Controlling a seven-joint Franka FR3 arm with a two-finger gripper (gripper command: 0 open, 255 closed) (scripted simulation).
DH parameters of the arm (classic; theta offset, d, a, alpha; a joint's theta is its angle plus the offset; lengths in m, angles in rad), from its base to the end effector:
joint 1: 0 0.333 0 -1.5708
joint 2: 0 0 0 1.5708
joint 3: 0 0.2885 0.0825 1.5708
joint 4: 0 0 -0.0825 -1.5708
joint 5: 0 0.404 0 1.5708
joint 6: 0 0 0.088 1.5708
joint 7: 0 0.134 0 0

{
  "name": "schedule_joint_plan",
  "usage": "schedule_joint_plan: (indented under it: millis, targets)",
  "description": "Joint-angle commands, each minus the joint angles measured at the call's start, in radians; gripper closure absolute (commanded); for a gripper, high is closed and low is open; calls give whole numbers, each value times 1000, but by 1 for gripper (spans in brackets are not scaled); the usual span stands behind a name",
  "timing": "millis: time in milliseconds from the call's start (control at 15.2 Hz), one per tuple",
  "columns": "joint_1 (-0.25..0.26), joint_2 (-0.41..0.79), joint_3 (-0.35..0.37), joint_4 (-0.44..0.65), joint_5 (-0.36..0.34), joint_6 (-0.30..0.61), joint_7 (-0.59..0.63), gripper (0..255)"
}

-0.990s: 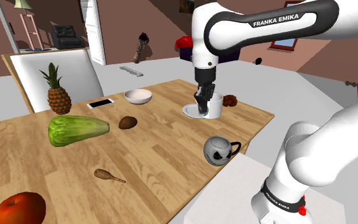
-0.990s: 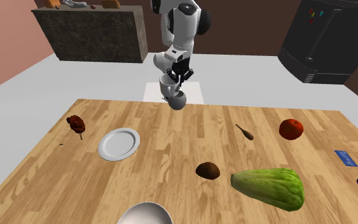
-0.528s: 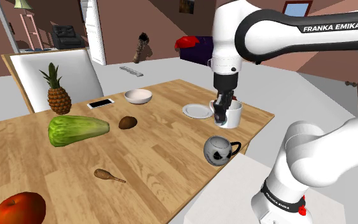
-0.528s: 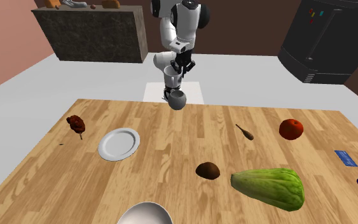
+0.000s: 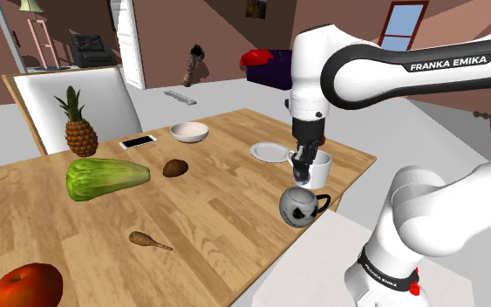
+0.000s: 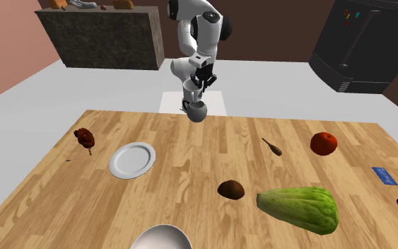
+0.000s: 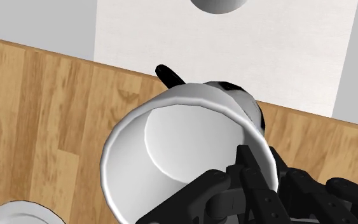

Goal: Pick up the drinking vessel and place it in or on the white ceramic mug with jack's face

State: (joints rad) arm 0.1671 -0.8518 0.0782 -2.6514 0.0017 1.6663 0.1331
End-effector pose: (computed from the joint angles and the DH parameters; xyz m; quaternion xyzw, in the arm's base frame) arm 0.3101 0.0749 0.4286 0.9965 0.0405 -0.0613 0.0398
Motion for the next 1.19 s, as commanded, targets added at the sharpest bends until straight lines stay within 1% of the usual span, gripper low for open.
schedule_joint_plan:
  millis: [0,396,858,924,1122]
  targets:
    - [0,-1,-1,-31,0,31,-1,255]
    - [1,10,3,-100,2,111,3,255]
    - [1,10,3,-100,2,111,3,255]
    - [1,11,3,-100,2,111,3,0]
    - [1,10,3,-100,2,110,3,0]
